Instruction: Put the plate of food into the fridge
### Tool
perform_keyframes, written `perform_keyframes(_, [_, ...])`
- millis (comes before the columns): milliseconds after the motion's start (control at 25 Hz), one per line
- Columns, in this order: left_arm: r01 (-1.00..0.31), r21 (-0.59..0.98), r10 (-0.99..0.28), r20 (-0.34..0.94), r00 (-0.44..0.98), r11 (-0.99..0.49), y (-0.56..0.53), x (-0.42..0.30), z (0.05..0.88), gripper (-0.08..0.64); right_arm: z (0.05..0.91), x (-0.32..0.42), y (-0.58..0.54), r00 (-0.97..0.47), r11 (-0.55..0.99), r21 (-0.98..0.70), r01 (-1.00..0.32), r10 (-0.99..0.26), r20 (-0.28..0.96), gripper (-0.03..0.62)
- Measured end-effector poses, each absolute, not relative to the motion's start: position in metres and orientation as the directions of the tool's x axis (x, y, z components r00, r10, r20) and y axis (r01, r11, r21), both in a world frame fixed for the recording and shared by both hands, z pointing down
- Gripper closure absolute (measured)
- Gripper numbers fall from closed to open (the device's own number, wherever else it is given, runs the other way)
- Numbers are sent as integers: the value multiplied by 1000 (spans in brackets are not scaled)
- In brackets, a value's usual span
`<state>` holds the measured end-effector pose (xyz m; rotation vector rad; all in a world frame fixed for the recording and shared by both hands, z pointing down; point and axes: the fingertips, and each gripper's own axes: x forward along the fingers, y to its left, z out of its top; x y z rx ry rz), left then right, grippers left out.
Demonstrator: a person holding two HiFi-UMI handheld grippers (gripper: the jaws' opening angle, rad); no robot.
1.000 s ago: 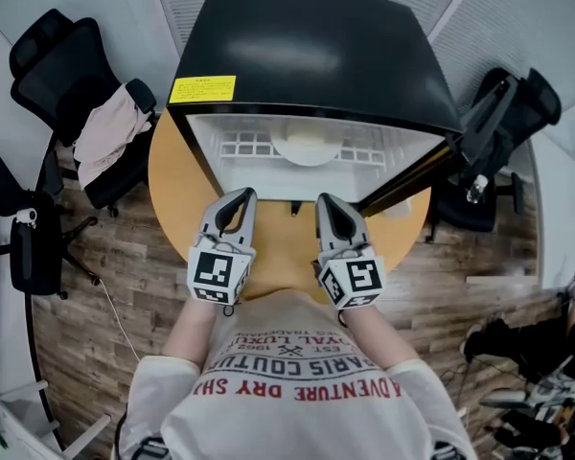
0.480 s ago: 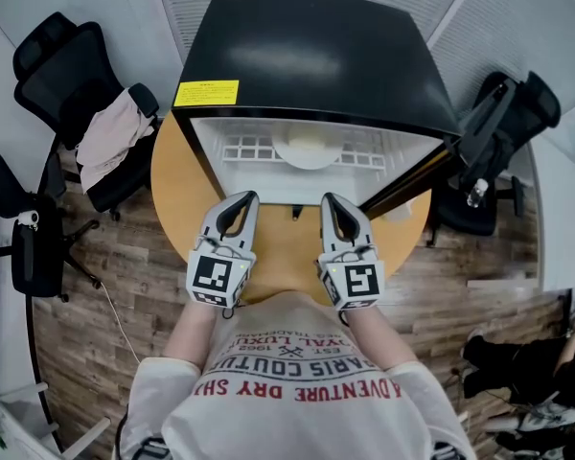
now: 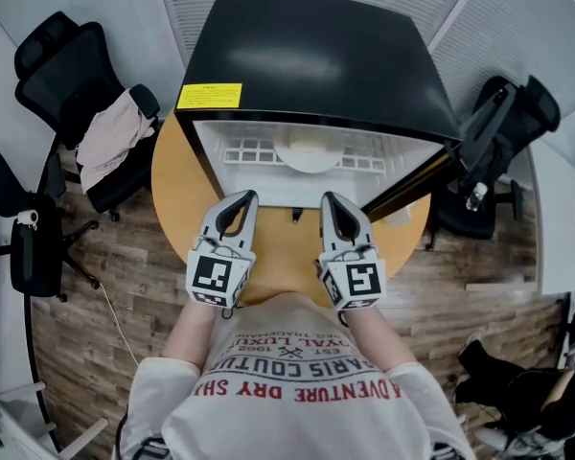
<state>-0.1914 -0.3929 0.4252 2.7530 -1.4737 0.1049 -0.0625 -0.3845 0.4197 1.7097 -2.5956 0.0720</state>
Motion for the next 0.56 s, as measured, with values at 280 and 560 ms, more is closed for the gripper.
perform_keyframes(280, [-828,-26,-827,75,556,-559,-395,-192,425,528,420,-61,-386,-395,395,-15,-918,-916,61,565])
perform_keyframes(560, [-819,-35,-819,71,569,-573,-394,-184,423,528,422,-59,-386,-400,401,1,-916,-914,70,565])
